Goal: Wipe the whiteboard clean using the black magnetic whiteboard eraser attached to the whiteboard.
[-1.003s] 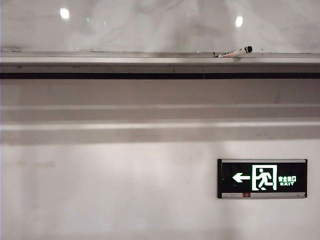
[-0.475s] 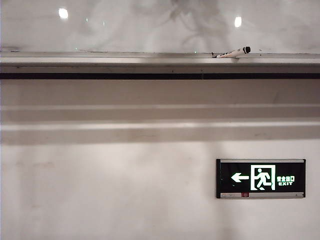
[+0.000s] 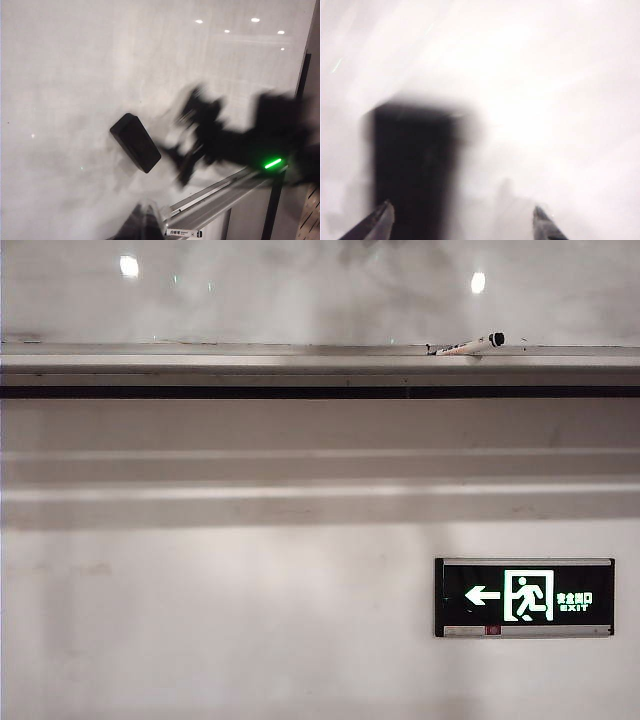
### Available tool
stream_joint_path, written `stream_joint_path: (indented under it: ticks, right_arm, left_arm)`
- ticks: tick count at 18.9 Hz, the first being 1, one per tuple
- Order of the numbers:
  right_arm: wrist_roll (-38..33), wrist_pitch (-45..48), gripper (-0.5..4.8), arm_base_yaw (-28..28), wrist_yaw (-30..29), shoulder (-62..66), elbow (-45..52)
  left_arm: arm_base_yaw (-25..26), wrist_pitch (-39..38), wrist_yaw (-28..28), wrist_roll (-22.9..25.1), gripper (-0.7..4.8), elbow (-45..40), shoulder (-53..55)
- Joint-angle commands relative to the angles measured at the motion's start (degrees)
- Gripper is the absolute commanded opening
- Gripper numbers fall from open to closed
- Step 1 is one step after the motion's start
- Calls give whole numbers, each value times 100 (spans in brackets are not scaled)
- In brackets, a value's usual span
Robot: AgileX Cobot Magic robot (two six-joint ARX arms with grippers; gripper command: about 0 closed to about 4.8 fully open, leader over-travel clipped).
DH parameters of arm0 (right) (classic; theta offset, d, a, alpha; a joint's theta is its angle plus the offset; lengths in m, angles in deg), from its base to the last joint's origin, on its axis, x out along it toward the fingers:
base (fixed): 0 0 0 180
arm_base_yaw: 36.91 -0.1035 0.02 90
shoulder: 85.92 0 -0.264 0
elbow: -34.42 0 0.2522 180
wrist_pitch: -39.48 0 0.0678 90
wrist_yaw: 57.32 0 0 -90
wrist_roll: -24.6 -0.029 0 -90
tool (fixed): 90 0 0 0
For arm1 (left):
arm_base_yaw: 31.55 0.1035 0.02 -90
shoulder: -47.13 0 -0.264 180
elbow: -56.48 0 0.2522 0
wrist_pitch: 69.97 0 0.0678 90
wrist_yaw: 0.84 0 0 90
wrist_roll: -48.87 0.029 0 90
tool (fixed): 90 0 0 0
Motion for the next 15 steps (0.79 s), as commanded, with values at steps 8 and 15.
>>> stream_joint_path:
  ticks: [8, 15]
  right_arm:
    - [-1963, -2535, -1, 9, 391, -2428, 186]
    - [-3104, -929, -1, 9, -863, -5294, 4824]
  left_arm:
    - [-4, -1029, 22, 396, -5, -57, -496]
    - [-304, -1158, -1161, 632, -6, -2988, -3123]
